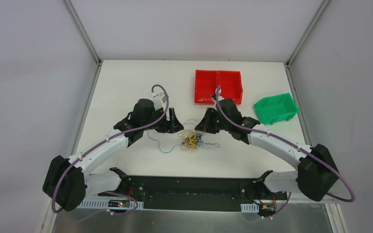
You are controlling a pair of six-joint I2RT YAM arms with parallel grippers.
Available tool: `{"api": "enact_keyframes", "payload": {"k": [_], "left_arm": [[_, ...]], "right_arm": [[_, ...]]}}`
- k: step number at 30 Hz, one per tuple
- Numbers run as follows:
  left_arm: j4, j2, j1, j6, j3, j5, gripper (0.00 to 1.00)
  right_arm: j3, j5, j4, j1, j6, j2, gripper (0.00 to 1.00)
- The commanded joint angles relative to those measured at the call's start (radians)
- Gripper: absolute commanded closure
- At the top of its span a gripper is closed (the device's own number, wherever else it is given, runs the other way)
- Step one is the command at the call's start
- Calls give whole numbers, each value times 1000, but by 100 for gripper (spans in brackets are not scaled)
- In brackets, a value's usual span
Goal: Untangle the cables
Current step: Untie the cable.
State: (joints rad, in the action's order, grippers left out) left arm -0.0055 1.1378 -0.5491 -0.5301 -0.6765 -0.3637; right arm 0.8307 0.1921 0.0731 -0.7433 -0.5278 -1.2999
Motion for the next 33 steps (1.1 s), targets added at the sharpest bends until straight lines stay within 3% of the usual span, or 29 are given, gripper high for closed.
{"api": "enact_keyframes", "payload": {"k": [1, 10, 20, 25, 33], "left_arm": [[9, -46, -22, 66, -70, -34, 29], [53, -74, -93, 174, -80, -19, 26], [136, -37, -132, 217, -74, -20, 28], [147, 31, -139, 207, -93, -46, 38], [195, 90, -141, 155, -107, -99, 76]], "right_arm": [[59, 44, 23, -3, 11, 55, 100], [151, 66, 122, 5, -51, 73, 100], [156, 111, 121, 10, -90, 72, 100], [151, 126, 103, 10, -98, 78, 100], [142, 118, 93, 14, -109, 77, 100]]}}
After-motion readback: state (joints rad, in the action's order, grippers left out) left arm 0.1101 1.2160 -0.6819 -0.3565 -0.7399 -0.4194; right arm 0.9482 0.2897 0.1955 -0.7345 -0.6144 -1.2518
